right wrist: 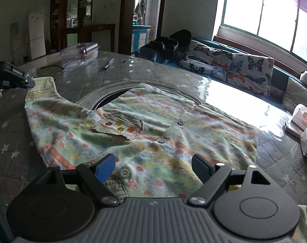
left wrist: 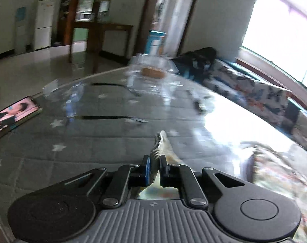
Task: Fold clothes
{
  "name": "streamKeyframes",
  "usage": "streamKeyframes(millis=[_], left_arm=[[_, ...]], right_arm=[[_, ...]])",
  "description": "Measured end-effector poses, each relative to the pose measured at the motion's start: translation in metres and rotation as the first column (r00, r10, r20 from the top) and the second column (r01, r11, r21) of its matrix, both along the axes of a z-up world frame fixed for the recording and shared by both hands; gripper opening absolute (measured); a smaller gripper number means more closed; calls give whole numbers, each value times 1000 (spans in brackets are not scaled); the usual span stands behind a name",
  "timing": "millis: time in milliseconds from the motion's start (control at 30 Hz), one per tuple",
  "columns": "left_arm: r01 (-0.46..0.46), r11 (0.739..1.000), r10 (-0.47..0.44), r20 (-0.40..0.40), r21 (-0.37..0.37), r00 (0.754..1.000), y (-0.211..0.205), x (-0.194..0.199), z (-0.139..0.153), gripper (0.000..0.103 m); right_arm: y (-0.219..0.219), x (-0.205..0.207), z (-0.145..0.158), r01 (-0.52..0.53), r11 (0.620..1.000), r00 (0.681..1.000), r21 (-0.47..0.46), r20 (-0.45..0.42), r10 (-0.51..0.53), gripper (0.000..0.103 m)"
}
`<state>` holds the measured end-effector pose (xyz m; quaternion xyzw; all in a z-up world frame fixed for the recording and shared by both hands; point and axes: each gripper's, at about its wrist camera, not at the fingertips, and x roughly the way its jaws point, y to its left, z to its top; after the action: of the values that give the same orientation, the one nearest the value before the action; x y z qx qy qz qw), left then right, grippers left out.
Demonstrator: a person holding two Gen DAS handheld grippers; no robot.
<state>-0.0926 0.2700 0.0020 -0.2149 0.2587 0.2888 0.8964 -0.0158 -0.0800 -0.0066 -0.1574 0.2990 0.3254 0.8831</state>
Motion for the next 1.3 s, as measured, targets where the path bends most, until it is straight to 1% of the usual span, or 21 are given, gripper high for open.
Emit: streamKeyframes(millis=[133, 200, 300, 433, 600, 833, 1000, 1200, 1300], left_arm=[[105, 994, -104, 31, -16, 994, -31, 9, 12, 9], [164, 986, -162, 47, -29, 986, -48, 14, 17, 9], [255, 966, -252, 63, -44, 966, -74, 22, 23, 9], [373, 926, -369, 69, -66, 927, -110, 33, 26, 9], [492, 866, -489, 60, -91, 870, -151, 46, 23, 9], [590, 801, -593, 1, -99, 806, -195, 62, 7, 9], [643, 759, -649, -35, -97, 760, -215, 65, -2, 9], [682, 722, -690, -64, -114, 721, -228, 69, -13, 9], [691, 714, -700, -78, -116, 710, -231, 68, -18, 9]], right_arm=[[-10, 2, 4, 18, 999, 1000, 27, -1, -18, 84], [-15, 2, 6, 28, 999, 1000, 39, 1, -28, 84], [-23, 4, 9, 44, 997, 999, 56, 1, -45, 84], [-38, 8, 11, 85, 993, 996, 84, -8, -85, 84], [-59, 14, 17, 140, 983, 990, 121, -23, -139, 83], [-78, 22, 18, 197, 971, 980, 139, -36, -194, 82], [-85, 28, 16, 225, 962, 974, 153, -60, -218, 81], [-84, 30, 12, 232, 961, 972, 151, -84, -221, 78], [-82, 31, 11, 230, 962, 972, 149, -91, -218, 77]])
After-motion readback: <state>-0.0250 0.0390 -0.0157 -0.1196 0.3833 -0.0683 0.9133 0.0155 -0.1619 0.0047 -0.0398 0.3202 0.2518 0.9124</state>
